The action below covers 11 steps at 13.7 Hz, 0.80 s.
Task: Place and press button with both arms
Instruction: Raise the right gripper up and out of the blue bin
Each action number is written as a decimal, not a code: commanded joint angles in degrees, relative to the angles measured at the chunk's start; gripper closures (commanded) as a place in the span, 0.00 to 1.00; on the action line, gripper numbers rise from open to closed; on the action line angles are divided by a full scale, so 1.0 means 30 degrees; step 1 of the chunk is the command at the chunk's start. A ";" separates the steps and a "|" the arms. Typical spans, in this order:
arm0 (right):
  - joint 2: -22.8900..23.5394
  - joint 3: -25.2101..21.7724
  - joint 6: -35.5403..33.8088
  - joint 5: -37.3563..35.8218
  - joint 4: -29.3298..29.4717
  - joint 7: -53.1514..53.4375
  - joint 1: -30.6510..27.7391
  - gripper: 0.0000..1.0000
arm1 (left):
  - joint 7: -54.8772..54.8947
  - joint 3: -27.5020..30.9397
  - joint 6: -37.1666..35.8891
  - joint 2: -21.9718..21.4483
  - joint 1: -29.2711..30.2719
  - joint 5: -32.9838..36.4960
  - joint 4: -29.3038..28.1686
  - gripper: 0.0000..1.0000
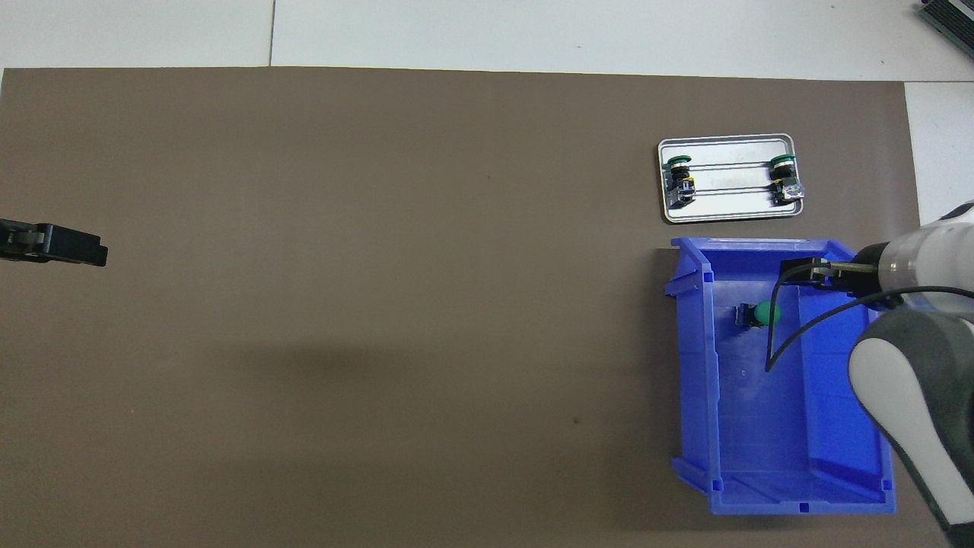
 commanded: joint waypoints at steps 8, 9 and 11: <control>0.3187 0.0160 -0.6737 -0.0371 0.7893 -0.3801 -0.0586 0.01 | 0.0173 -0.0014 -0.0605 0.1649 -0.0156 0.0162 0.2305 0.00; 0.3157 0.0189 -0.6792 -0.0489 0.7920 -0.3804 -0.0584 0.01 | 0.0173 -0.0014 -0.0664 0.1737 -0.0156 0.0162 0.2336 0.00; 0.3157 0.0160 -0.6763 -0.0519 0.8008 -0.3804 -0.0613 0.01 | 0.0144 -0.0014 -0.0781 0.1621 -0.0186 0.0133 0.2133 0.00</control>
